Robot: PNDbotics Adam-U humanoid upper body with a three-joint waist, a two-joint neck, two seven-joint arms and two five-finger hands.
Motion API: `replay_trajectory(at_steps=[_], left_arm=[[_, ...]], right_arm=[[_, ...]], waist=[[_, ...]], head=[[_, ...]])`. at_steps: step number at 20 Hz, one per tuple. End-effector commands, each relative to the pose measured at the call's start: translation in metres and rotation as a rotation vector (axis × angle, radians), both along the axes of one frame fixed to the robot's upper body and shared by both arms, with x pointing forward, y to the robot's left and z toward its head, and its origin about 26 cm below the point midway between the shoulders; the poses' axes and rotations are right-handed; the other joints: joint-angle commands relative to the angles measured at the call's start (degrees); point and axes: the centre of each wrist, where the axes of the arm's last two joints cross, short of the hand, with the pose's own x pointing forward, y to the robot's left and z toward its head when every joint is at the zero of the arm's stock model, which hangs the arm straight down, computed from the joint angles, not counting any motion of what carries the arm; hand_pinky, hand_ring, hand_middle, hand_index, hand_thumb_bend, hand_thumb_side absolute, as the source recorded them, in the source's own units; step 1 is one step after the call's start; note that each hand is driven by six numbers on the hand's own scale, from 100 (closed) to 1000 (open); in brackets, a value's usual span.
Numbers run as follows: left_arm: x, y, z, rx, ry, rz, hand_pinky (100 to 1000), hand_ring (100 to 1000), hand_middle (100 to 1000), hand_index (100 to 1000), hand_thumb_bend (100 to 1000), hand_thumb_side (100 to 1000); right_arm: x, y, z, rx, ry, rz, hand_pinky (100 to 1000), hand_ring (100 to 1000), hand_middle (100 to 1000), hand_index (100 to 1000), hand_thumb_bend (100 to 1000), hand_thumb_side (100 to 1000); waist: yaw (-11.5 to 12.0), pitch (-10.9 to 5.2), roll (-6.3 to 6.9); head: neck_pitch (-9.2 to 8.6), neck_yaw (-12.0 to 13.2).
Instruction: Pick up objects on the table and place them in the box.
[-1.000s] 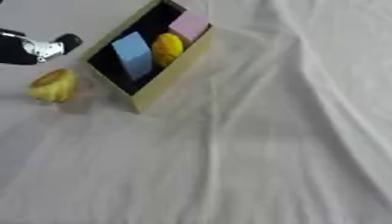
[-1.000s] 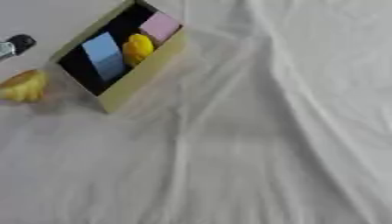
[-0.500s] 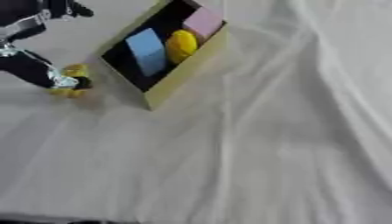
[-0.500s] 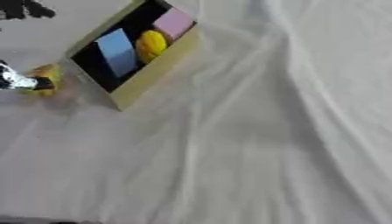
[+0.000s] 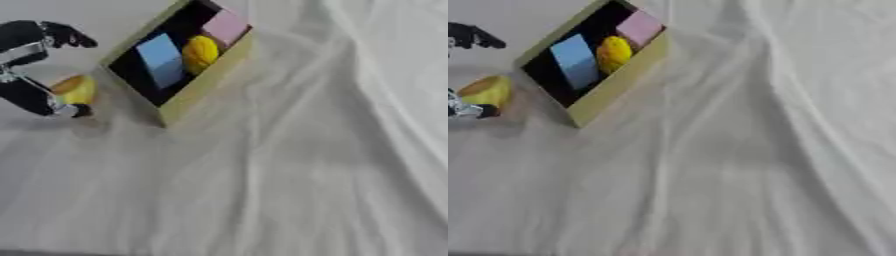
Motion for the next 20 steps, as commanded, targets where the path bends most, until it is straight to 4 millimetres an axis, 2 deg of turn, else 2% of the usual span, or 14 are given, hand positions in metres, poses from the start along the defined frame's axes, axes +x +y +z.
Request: replay_trajectory(at_steps=[1, 9, 15, 20], left_arm=[[-0.001, 0.006, 0.008, 0.019, -0.018, 0.03, 844, 876, 788, 927, 607, 325], [0.006, 0.019, -0.002, 0.031, -0.009, 0.122, 837, 866, 778, 918, 610, 320], [0.013, 0.033, -0.013, 0.018, 0.023, 0.182, 836, 825, 778, 916, 608, 338], [0.017, 0.04, -0.018, 0.01, 0.034, 0.214, 828, 815, 773, 910, 573, 320]], right_arm=[[-0.003, 0.001, 0.009, -0.02, -0.024, -0.004, 926, 839, 759, 857, 100, 521], [-0.002, 0.002, 0.004, -0.019, -0.012, -0.009, 929, 837, 756, 856, 100, 543], [-0.002, 0.002, 0.002, -0.016, -0.006, -0.011, 930, 836, 755, 855, 100, 549], [-0.002, 0.002, 0.0, -0.01, -0.001, -0.014, 931, 836, 754, 855, 100, 558]], waist=[[-0.1, -0.88, -0.09], [-0.2, -0.37, -0.1], [-0.5, -0.18, -0.16], [-0.7, -0.17, -0.25]], head=[[-1.38, -0.8], [-2.05, -1.1], [-2.03, -0.9], [-2.04, -0.6]])
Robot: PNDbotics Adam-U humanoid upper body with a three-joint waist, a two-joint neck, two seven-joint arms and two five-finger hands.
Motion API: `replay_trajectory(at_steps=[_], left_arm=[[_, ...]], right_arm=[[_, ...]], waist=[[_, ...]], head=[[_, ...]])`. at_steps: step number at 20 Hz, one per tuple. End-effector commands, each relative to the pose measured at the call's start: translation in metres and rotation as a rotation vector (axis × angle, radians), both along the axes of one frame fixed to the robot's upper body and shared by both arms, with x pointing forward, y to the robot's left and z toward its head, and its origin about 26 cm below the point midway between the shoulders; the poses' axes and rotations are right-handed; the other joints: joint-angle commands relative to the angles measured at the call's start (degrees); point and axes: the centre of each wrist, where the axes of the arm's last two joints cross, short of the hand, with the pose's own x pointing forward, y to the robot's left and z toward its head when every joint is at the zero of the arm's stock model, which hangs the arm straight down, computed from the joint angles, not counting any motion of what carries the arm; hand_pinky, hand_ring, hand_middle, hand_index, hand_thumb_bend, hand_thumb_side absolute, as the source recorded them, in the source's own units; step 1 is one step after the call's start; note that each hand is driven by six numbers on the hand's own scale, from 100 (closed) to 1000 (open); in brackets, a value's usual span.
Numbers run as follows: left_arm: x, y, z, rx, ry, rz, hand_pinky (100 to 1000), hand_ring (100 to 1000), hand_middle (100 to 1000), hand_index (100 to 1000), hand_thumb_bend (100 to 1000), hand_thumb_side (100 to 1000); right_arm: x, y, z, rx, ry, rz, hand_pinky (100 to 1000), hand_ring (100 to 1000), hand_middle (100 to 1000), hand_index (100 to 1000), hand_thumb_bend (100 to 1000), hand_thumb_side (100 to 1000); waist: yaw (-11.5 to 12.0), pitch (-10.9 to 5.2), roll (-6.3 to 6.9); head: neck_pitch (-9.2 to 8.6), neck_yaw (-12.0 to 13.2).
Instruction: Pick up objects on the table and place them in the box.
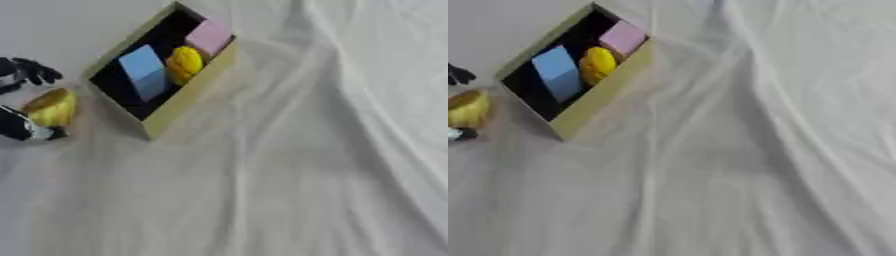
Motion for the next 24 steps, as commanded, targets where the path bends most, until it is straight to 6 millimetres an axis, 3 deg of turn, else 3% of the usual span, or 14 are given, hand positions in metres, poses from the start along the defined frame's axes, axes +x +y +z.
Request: replay_trajectory(at_steps=[1, 8, 13, 14, 18, 24], left_arm=[[0.0, 0.009, 0.009, 0.009, -0.023, 0.033, 826, 814, 773, 910, 569, 317], [0.003, 0.01, 0.006, 0.009, -0.016, 0.049, 787, 782, 741, 882, 426, 164], [0.004, 0.009, 0.005, 0.016, -0.012, 0.053, 757, 756, 709, 853, 319, 110], [0.004, 0.009, 0.005, 0.017, -0.013, 0.055, 735, 736, 684, 832, 242, 121], [0.003, 0.007, 0.008, 0.014, -0.05, 0.058, 688, 687, 637, 794, 120, 100], [-0.003, -0.005, 0.026, 0.013, -0.251, 0.075, 563, 548, 495, 661, 103, 100]], right_arm=[[-0.003, 0.001, 0.007, -0.022, -0.017, -0.001, 931, 836, 754, 855, 100, 552], [-0.003, 0.002, 0.004, -0.014, -0.003, -0.004, 933, 835, 753, 855, 100, 578], [-0.003, 0.002, 0.001, -0.004, 0.011, -0.01, 934, 835, 752, 854, 100, 596], [-0.003, 0.002, 0.001, -0.002, 0.013, -0.011, 934, 835, 752, 854, 100, 601], [-0.003, 0.001, -0.001, 0.004, 0.023, -0.019, 935, 834, 750, 853, 100, 611], [-0.003, 0.001, -0.004, 0.011, 0.039, -0.028, 937, 834, 750, 853, 100, 631]], waist=[[-0.1, -1.08, -0.06], [-0.3, -1.11, -0.02], [-0.4, -1.07, 0.08], [-0.4, -1.06, 0.1], [-0.6, -1.08, 0.14], [-0.5, -1.14, 0.18]], head=[[-0.73, 0.3], [-0.51, 1.0], [-0.49, 1.2], [-0.49, 1.2], [-0.41, 1.2], [-0.25, 1.0]])
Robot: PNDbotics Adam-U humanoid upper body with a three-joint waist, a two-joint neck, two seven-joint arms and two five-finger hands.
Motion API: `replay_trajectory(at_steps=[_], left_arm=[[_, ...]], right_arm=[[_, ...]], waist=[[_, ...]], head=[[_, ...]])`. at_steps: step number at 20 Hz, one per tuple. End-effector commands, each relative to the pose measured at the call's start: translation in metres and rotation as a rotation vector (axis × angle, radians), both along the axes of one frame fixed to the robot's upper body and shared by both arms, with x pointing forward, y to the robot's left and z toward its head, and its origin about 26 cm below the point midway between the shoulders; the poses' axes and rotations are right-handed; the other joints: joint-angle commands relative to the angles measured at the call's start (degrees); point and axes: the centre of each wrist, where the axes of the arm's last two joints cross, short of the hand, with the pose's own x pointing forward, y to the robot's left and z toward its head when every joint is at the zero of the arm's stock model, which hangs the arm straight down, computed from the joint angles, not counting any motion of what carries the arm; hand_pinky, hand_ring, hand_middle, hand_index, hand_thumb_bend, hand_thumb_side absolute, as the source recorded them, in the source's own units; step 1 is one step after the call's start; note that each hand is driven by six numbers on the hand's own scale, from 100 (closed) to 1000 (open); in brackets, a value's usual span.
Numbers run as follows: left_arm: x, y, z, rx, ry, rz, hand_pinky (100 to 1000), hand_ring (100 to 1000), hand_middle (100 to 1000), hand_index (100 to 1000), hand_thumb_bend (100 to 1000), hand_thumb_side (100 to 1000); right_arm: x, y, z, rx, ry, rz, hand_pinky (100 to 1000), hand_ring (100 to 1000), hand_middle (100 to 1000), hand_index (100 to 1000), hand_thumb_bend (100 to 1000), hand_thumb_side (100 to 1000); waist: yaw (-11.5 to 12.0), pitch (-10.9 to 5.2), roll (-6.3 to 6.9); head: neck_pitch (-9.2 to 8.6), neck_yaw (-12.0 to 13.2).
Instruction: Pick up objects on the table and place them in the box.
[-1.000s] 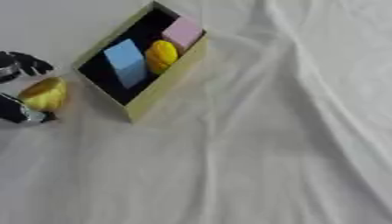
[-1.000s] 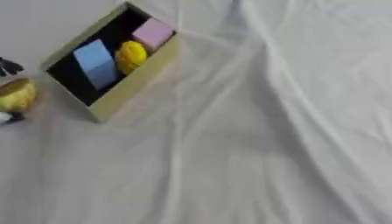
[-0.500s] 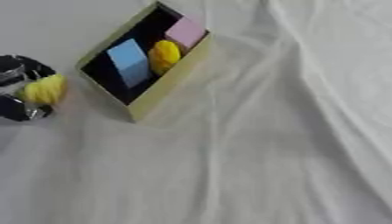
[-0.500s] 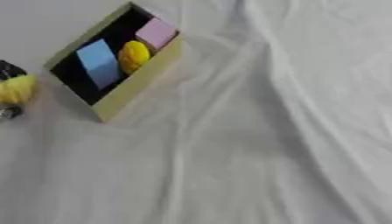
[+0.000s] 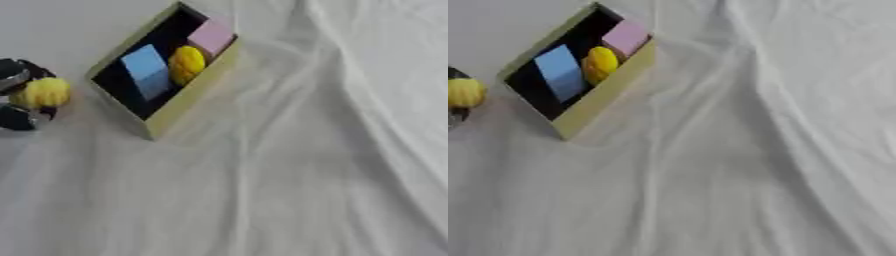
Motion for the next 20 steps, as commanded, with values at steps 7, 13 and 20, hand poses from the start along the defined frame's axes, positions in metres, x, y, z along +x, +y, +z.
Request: replay_trajectory(at_steps=[7, 13, 20], left_arm=[[-0.022, -0.049, 0.073, 0.033, -0.433, -0.132, 540, 507, 468, 622, 100, 100], [-0.021, -0.106, 0.1, -0.069, -0.432, -0.354, 538, 500, 474, 631, 100, 100], [0.022, -0.156, 0.093, -0.135, -0.302, -0.449, 552, 510, 485, 643, 100, 100]], right_arm=[[-0.004, -0.003, 0.006, -0.023, -0.015, -0.015, 935, 835, 750, 853, 100, 633], [-0.004, -0.002, 0.007, -0.032, -0.012, -0.007, 935, 836, 753, 854, 100, 628], [-0.003, 0.0, 0.012, -0.039, -0.018, 0.019, 935, 838, 752, 855, 100, 619]], waist=[[0.1, -1.72, 0.18], [0.2, -2.59, 0.42], [-0.3, -3.05, 0.5]], head=[[0.38, -0.9], [0.97, -1.6], [1.28, -1.7]])
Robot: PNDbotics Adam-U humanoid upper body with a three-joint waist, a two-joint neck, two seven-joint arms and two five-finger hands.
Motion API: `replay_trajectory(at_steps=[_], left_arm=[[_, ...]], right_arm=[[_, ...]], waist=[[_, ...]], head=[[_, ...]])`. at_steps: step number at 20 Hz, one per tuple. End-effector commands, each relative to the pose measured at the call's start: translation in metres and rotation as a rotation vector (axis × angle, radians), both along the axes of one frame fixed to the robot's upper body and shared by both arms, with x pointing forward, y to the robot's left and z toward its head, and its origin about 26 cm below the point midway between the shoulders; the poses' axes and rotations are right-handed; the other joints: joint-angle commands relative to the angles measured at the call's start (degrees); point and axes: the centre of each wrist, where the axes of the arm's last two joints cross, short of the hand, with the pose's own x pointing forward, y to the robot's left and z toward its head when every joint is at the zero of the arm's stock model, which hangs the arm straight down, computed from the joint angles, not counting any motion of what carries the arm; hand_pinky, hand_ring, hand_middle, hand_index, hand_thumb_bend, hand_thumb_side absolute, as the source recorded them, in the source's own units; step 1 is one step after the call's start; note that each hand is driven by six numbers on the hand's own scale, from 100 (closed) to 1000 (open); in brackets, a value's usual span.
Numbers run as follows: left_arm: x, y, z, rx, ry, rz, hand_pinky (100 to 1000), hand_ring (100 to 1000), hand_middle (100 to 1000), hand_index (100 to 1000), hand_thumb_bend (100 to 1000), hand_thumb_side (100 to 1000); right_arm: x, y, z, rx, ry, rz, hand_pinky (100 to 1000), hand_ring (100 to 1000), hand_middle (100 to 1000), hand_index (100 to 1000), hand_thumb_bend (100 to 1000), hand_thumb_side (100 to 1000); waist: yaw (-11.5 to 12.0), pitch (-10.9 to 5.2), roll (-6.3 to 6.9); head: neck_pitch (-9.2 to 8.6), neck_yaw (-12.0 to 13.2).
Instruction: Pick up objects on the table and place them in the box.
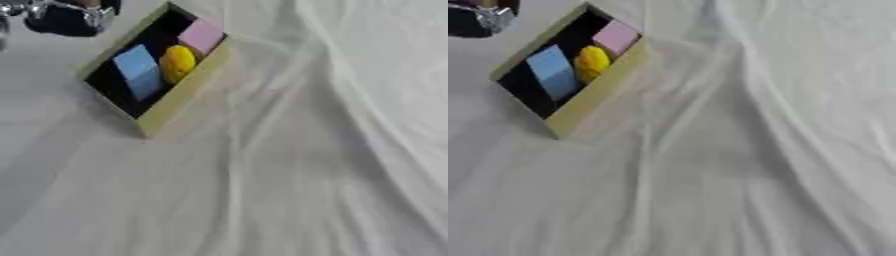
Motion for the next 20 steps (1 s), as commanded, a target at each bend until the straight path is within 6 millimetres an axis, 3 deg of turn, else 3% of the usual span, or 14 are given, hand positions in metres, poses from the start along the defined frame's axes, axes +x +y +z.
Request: replay_trajectory(at_steps=[1, 8, 16, 18, 20], left_arm=[[0.019, -0.017, -0.001, 0.006, 0.034, -0.015, 558, 517, 491, 650, 100, 100], [0.062, -0.032, -0.026, 0.047, 0.116, 0.052, 569, 529, 501, 658, 100, 100], [0.078, -0.026, -0.046, 0.061, 0.169, 0.102, 590, 550, 519, 682, 100, 100], [0.079, -0.024, -0.048, 0.064, 0.177, 0.108, 629, 587, 554, 739, 106, 100], [0.079, -0.024, -0.05, 0.073, 0.188, 0.101, 703, 673, 668, 871, 157, 186]], right_arm=[[-0.002, 0.001, 0.014, -0.044, -0.026, 0.019, 935, 838, 752, 855, 100, 616], [-0.001, 0.003, 0.018, -0.051, -0.033, 0.036, 935, 839, 752, 855, 100, 614], [0.0, 0.004, 0.019, -0.051, -0.035, 0.046, 935, 838, 751, 855, 100, 616], [-0.001, 0.003, 0.019, -0.05, -0.034, 0.045, 935, 838, 751, 855, 100, 618], [-0.001, 0.003, 0.018, -0.049, -0.032, 0.044, 935, 838, 751, 855, 100, 621]], waist=[[-0.3, -1.64, -0.19], [-0.9, -1.47, -0.15], [-0.9, -1.44, -0.01], [-0.9, -1.44, -0.03], [-0.9, -1.44, -0.03]], head=[[0.16, 0.1], [0.01, 0.7], [-0.28, 0.8], [-0.35, 0.8], [-0.4, 0.7]])
